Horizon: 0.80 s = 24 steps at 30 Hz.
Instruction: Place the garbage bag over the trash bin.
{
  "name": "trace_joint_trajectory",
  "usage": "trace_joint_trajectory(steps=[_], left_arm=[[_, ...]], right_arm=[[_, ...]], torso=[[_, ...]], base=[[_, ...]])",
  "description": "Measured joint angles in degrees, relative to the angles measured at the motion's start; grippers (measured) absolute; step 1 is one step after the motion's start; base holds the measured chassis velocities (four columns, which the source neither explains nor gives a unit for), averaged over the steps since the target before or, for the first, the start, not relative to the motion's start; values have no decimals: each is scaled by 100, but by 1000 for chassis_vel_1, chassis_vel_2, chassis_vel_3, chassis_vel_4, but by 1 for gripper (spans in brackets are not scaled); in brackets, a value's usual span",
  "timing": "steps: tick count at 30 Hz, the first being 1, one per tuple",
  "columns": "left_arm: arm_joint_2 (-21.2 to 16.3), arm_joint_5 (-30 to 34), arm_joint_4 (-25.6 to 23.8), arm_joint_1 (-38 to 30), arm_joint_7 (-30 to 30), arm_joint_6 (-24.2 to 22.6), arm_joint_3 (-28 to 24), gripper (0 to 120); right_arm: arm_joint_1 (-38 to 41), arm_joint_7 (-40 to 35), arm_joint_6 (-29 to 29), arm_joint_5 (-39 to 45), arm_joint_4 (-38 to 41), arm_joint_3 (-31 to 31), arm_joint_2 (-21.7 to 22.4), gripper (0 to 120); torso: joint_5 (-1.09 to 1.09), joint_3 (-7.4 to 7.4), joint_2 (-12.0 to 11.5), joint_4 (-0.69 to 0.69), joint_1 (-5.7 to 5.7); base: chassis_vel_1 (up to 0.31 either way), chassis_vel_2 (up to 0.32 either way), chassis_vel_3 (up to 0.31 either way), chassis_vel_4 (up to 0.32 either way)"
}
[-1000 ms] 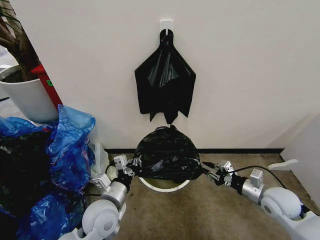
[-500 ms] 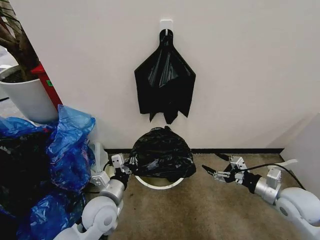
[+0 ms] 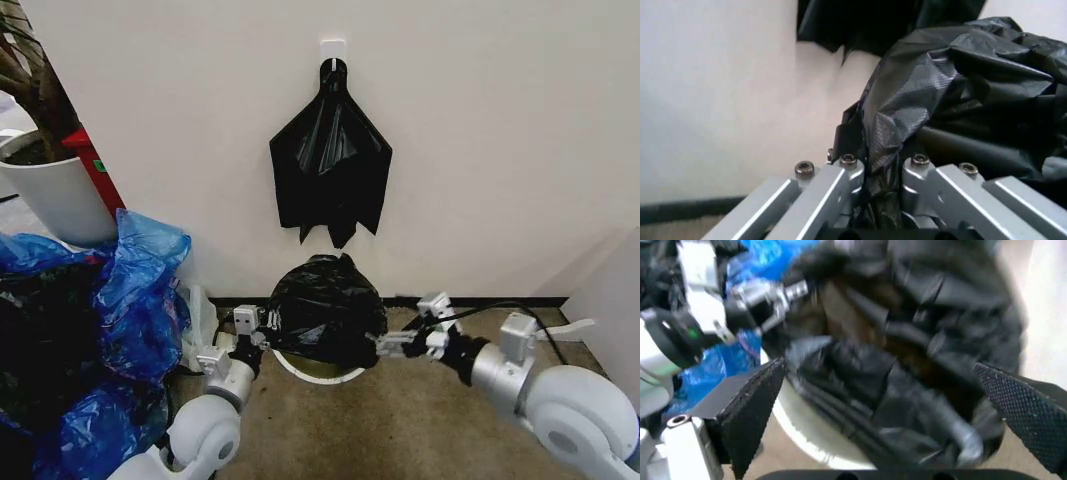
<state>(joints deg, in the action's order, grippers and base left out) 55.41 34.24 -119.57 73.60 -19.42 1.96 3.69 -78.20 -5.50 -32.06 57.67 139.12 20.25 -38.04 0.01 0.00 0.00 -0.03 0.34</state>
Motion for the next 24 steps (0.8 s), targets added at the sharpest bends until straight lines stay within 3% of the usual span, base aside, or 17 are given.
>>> trace_joint_trajectory(steps=[11,14,16,18,21,24], left_arm=[[-61,-697,-120,199,306,287,-25,5],[-95,-803,-219,240,386,336,-15,5],[-106,-822,-242,249,400,346,-6,5],[-138,-865,-290,288,446,378,14,5],[-149,-866,-303,292,453,383,18,5],[-177,-858,-310,277,459,384,20,5]], right_arm=[[119,-39,-9,-176,-139,-409,-22,100],[87,-1,-24,-272,-250,-480,-34,86],[81,10,-23,-277,-265,-480,-35,84],[52,55,8,-337,-302,-469,-32,65],[34,82,21,-365,-310,-462,-23,60],[0,168,123,-534,-345,-485,-24,43]], torso=[[-1,0,0,1,0],[-1,0,0,1,0],[0,0,0,1,0],[0,0,0,1,0],[-1,0,0,1,0],[-1,0,0,1,0]], base=[[0,0,0,0],[0,0,0,0],[0,0,0,0],[0,0,0,0],[0,0,0,0],[0,0,0,0]])
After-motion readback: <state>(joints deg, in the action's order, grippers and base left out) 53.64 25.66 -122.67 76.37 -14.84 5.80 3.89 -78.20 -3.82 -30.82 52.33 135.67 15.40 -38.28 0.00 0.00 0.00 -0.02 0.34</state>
